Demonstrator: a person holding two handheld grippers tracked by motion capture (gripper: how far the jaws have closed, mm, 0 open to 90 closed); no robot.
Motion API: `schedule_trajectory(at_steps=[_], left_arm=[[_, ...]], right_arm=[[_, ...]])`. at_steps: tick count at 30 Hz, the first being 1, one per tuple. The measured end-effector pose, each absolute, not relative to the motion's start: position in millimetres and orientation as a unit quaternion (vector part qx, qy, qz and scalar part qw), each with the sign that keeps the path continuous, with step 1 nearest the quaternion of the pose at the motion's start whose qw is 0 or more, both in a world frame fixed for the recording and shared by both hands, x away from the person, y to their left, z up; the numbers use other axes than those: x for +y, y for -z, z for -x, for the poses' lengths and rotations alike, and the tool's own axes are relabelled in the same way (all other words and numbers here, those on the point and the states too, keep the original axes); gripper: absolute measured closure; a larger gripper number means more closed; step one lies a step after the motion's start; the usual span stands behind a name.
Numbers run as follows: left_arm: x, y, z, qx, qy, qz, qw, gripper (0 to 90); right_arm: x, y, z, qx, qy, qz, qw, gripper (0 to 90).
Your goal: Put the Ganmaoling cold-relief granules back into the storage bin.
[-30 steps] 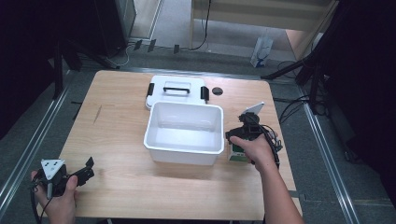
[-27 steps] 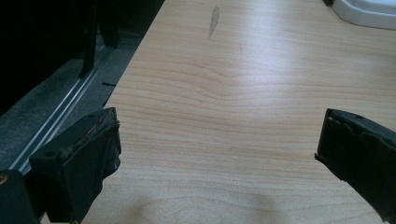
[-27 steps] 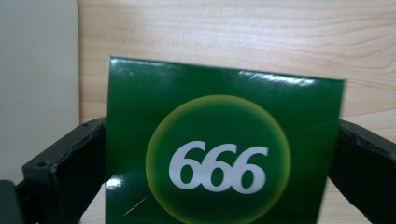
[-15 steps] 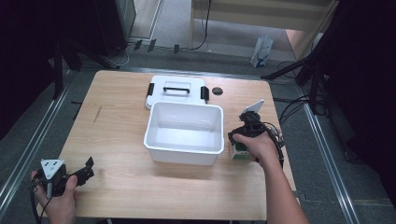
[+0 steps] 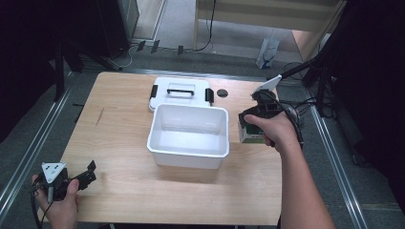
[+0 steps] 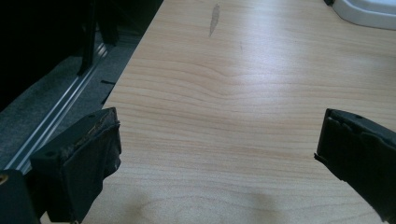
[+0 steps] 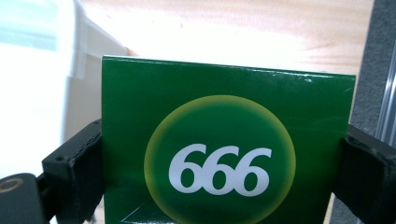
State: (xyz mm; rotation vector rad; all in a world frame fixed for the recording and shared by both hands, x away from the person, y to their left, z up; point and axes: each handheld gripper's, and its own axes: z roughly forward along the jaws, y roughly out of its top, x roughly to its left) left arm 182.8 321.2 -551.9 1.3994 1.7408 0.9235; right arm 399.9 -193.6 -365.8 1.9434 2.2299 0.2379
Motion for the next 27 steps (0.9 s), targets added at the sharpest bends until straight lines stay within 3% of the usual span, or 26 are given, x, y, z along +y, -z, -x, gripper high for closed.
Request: schedule_trajectory(at_steps=[13, 19, 27], left_arm=[[322.0, 551.8, -182.8, 0.673, -0.355, -0.542, 0.356, 0.4], [321.1, 552.0, -183.3, 0.673, -0.36, -0.541, 0.353, 2.5], [321.2, 551.7, -183.0, 0.673, -0.36, -0.541, 0.353, 2.8]], right_arm=[[-159.5, 317.8, -400.8, 0.792, -0.113, -0.59, 0.11, 5.3], [-139.2, 311.0, -394.6, 0.869, -0.135, -0.468, 0.089, 5.4], [-118.3, 312.7, -382.3, 0.932, -0.153, -0.314, 0.098, 5.6]])
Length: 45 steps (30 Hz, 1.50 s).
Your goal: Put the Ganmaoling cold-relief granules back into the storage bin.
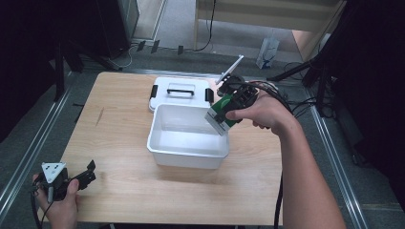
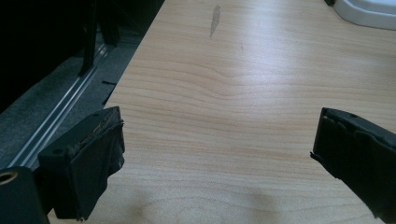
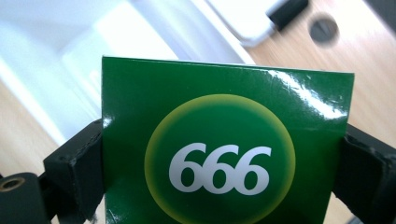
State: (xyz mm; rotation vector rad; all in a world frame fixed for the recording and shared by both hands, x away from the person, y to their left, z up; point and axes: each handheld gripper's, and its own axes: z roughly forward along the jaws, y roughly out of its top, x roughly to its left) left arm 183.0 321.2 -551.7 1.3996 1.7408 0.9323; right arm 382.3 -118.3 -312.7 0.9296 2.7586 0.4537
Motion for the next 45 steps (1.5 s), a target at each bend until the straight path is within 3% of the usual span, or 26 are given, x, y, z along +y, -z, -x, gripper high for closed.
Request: schedule_trajectory(at_steps=[10, 20, 45], left_arm=[[321.7, 551.8, -182.3, 0.67, -0.362, -0.54, 0.357, 2.8], [321.6, 551.8, -182.2, 0.67, -0.363, -0.54, 0.358, 2.8], [321.4, 551.8, -181.5, 0.669, -0.364, -0.541, 0.356, 2.8]], right_arm=[[-98.8, 329.9, -372.1, 0.977, -0.138, -0.138, 0.086, 5.6], [-88.5, 342.4, -369.9, 0.989, -0.12, -0.032, 0.085, 5.6], [-77.3, 406.0, -375.9, 0.994, -0.059, 0.02, 0.085, 5.0]])
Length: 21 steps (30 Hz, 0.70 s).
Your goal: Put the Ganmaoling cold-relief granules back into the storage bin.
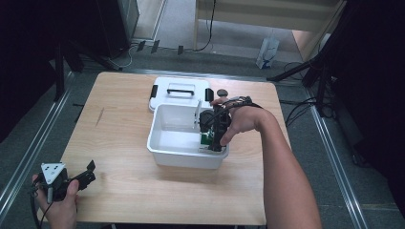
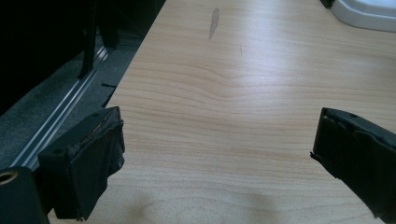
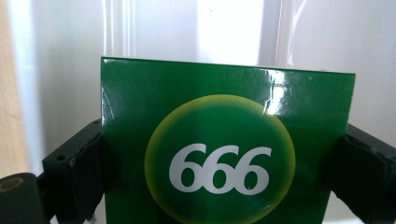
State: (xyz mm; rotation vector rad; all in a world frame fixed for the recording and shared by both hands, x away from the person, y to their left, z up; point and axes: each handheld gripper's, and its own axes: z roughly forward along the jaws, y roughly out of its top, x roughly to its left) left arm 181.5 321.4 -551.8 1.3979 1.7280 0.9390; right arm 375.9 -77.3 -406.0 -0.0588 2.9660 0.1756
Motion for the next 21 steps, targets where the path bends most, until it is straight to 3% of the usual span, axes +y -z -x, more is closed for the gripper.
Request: schedule_trajectory(at_steps=[17, 21], left_arm=[[321.2, 552.0, -180.6, 0.667, -0.363, -0.543, 0.359, 2.8], [321.1, 552.0, -180.4, 0.667, -0.363, -0.544, 0.358, 2.9]], right_arm=[[-73.8, 430.9, -379.5, 0.998, -0.04, 0.032, 0.039, 3.0], [-74.7, 431.6, -382.7, 0.995, -0.053, 0.025, 0.079, 13.0]])
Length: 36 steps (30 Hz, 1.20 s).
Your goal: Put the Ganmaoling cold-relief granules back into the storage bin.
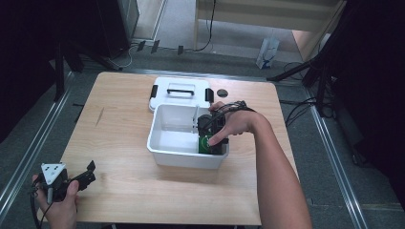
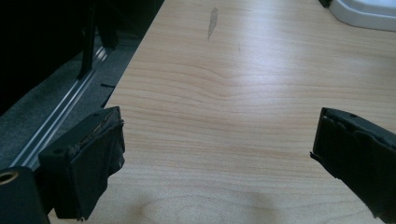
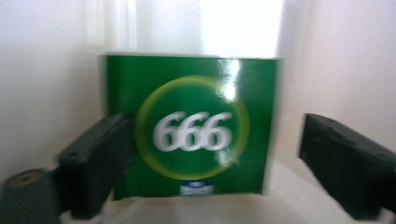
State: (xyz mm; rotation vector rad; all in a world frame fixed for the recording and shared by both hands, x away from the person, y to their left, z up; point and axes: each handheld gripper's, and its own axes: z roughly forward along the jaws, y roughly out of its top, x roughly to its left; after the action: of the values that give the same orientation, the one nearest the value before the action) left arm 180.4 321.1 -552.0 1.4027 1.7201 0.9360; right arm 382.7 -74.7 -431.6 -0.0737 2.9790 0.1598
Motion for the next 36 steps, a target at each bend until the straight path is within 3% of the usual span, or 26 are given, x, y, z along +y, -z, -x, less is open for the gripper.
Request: schedule_trajectory(at_steps=[8, 10, 11, 16, 36], left_arm=[[320.7, 551.9, -180.5, 0.668, -0.363, -0.544, 0.356, 2.9], [320.6, 551.8, -180.5, 0.668, -0.364, -0.544, 0.355, 3.0], [320.6, 551.8, -180.5, 0.667, -0.363, -0.545, 0.355, 3.0], [320.1, 551.7, -180.5, 0.666, -0.365, -0.547, 0.353, 3.1], [318.5, 551.8, -181.0, 0.665, -0.367, -0.549, 0.348, 3.2]], right_arm=[[-80.7, 416.6, -381.5, 0.992, -0.086, 0.006, 0.094, 12.3], [-81.7, 411.5, -380.7, 0.99, -0.1, 0.008, 0.097, 10.3], [-83.3, 404.5, -379.4, 0.99, -0.111, 0.001, 0.092, 4.6], [-89.9, 392.7, -377.2, 0.986, -0.131, -0.017, 0.098, 0.0], [-165.4, 363.3, -372.6, 0.922, -0.236, -0.256, 0.167, 0.0]])
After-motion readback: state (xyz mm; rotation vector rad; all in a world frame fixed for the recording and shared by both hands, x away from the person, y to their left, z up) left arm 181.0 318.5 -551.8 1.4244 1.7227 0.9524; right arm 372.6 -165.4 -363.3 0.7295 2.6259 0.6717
